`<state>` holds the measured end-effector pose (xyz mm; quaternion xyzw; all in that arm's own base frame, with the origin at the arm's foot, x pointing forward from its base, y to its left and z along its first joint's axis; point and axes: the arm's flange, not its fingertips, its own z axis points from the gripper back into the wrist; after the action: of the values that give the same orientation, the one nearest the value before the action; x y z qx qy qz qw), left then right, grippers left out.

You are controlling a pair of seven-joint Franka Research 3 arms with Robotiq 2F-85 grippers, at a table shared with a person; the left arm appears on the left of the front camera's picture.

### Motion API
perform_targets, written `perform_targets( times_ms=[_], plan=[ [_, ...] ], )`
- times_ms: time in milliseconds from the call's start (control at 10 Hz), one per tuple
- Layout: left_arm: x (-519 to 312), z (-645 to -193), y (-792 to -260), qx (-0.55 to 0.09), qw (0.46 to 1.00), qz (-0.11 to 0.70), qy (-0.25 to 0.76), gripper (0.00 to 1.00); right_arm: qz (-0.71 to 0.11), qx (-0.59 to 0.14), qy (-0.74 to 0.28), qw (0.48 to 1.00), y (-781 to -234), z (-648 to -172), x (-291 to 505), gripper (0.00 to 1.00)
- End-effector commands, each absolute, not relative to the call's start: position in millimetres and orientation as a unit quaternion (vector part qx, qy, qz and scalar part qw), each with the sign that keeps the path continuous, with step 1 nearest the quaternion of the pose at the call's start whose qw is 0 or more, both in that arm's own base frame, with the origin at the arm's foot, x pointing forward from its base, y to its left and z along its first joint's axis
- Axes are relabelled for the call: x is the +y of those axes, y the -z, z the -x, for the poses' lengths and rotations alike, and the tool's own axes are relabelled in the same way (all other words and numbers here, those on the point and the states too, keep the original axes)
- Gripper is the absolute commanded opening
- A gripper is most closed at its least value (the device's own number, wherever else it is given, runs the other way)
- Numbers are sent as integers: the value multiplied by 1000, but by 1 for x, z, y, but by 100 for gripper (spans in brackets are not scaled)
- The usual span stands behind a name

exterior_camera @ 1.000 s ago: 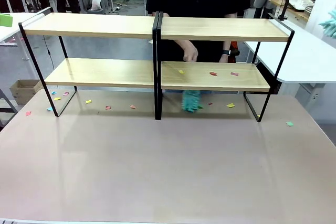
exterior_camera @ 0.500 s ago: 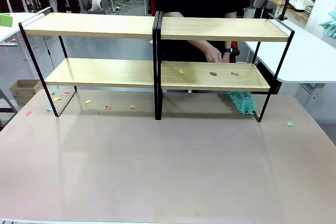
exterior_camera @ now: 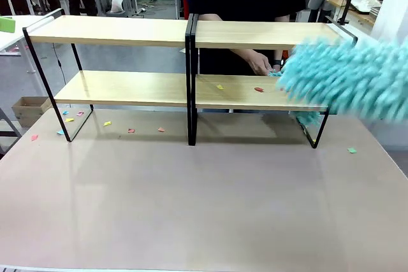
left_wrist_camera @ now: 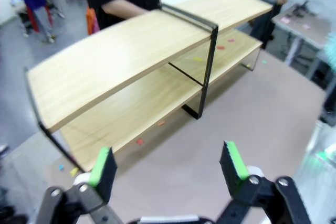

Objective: Clean the shelves.
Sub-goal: Clean another randomly selected level of the Shelf with the Duster.

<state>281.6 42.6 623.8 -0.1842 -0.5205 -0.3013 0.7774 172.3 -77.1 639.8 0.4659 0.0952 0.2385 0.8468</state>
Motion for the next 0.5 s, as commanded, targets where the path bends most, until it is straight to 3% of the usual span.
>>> perform_targets(
  times_ms=[0,100,200,400],
  plan=[
    [43,-281,-624,-519,777,185,303,100,-379,101,-300,869,-615,-162,-64,12],
    [43,-281,-624,-519,777,185,303,100,-389,69,-272,878,-635,-168,-108,12],
    [43,-281,-624,-519,777,185,303,100,-425,120,-271,855,-625,-162,-51,12],
    [43,-281,-624,-519,777,185,303,100,-390,103,-281,871,-615,-167,-30,12]
  ],
)
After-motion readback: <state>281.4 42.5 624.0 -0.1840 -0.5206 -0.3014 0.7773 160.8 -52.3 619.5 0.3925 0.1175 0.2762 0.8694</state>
